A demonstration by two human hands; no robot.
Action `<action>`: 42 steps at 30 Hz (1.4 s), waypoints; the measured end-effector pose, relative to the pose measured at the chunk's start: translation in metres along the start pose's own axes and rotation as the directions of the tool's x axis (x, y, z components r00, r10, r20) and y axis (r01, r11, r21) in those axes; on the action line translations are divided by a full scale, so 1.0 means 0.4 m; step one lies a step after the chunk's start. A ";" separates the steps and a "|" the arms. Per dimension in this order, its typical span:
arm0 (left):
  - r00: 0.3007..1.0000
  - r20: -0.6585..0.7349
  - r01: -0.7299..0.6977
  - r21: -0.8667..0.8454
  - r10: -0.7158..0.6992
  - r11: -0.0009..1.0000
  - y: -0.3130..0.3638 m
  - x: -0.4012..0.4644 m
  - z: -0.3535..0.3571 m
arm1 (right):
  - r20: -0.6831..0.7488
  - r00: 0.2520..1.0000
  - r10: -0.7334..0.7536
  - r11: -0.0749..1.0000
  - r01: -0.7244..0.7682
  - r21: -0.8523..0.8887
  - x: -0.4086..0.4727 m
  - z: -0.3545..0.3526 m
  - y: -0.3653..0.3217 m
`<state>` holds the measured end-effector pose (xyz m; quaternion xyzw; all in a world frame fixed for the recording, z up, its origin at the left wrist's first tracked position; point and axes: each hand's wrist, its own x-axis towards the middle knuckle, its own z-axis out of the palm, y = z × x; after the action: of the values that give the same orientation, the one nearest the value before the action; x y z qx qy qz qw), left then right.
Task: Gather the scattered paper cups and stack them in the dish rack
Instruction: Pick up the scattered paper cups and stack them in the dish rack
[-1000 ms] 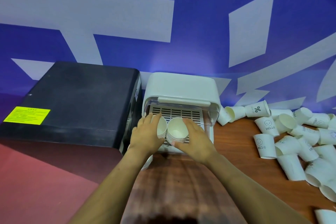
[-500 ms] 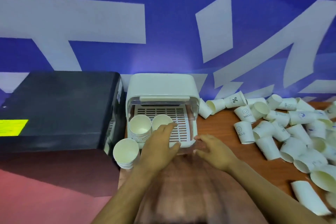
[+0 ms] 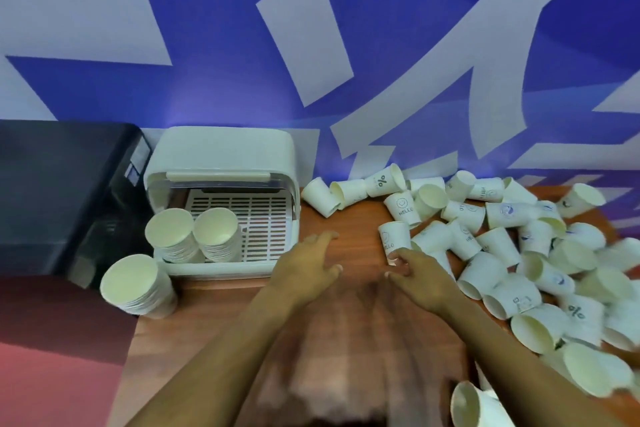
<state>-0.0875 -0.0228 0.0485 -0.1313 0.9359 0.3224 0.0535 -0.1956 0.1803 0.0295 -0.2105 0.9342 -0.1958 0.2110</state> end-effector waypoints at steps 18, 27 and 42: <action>0.938 0.099 0.332 0.029 -0.333 0.943 0.199 0.335 0.279 | 0.138 0.989 0.049 0.996 -0.038 -0.077 0.157 -0.059 0.360; 0.875 0.095 0.471 0.055 -0.475 0.880 0.232 0.470 0.373 | 0.074 0.996 0.043 0.999 -0.043 -0.007 0.185 -0.030 0.386; 0.919 0.092 0.395 -0.206 -0.384 0.895 0.225 0.379 0.328 | 0.091 0.994 0.069 0.991 -0.078 0.108 0.154 -0.075 0.358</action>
<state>-0.2559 0.0943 -0.0298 -0.3133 0.8475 0.4098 0.1249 -0.3052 0.2789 -0.0299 -0.1722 0.9190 -0.2302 0.2699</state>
